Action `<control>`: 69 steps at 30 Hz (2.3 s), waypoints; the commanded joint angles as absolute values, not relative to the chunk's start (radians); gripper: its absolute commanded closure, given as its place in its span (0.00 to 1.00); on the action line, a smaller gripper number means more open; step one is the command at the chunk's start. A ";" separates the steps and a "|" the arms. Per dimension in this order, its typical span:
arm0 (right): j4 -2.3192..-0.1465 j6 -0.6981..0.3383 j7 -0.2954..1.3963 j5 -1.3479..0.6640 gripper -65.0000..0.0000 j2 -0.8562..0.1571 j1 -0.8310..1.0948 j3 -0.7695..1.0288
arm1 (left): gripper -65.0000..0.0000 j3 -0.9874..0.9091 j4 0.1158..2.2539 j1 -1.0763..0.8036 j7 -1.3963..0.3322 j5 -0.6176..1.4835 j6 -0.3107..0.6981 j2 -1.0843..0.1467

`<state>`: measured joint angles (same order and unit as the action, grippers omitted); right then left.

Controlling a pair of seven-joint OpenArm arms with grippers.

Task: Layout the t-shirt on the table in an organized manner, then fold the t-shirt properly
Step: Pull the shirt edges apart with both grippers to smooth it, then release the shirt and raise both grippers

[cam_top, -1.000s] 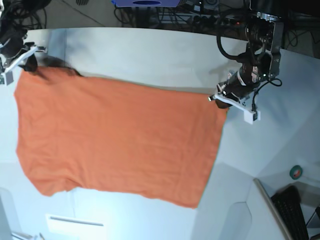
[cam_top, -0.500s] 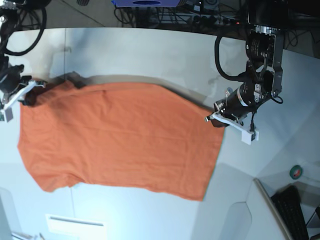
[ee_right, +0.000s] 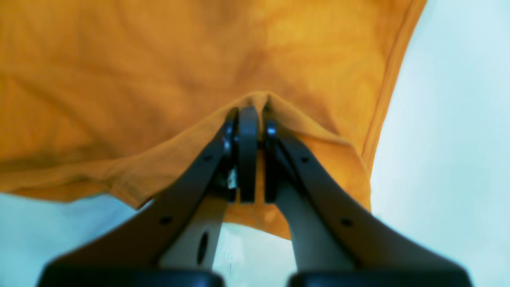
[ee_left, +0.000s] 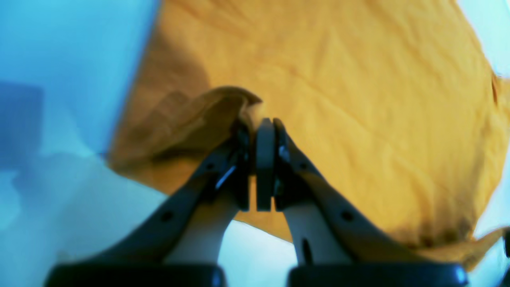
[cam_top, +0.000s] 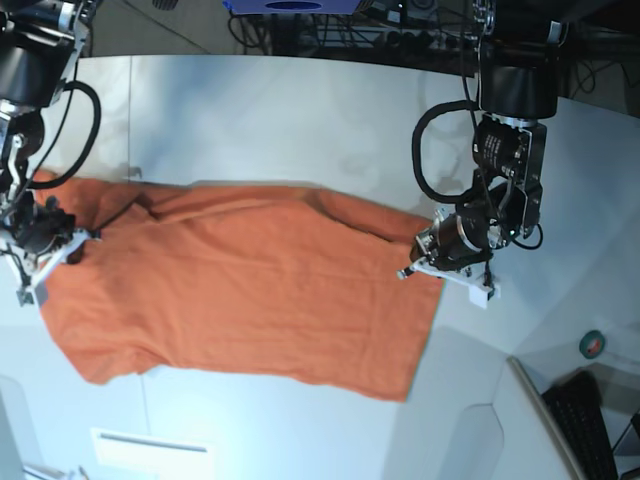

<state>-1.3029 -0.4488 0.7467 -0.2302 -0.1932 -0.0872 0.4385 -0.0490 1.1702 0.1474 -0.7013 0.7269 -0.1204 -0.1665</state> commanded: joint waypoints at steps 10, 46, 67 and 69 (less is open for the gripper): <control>-1.202 -0.452 0.650 -0.219 1.00 -0.203 -0.157 0.440 | 1.00 -0.053 1.096 0.176 -0.599 0.731 -0.113 -0.173; -1.374 -0.452 0.671 -0.414 0.40 -0.117 -0.047 0.656 | 0.06 -0.053 1.248 0.088 -0.312 0.731 -0.156 -0.176; -1.317 -0.297 0.673 -0.725 0.40 0.073 0.127 0.993 | 0.02 -0.173 1.253 -0.142 -0.257 0.964 -0.042 -0.130; -1.291 -0.254 0.625 -0.725 0.40 0.067 0.116 0.986 | 0.02 -0.171 1.211 -0.128 -0.257 0.966 -0.042 -0.125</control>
<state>-1.2808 -0.2535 0.6334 -0.7185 0.0795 0.1146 0.9840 -0.1696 1.2091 -0.1291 -0.2382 0.9627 -0.0238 -0.1219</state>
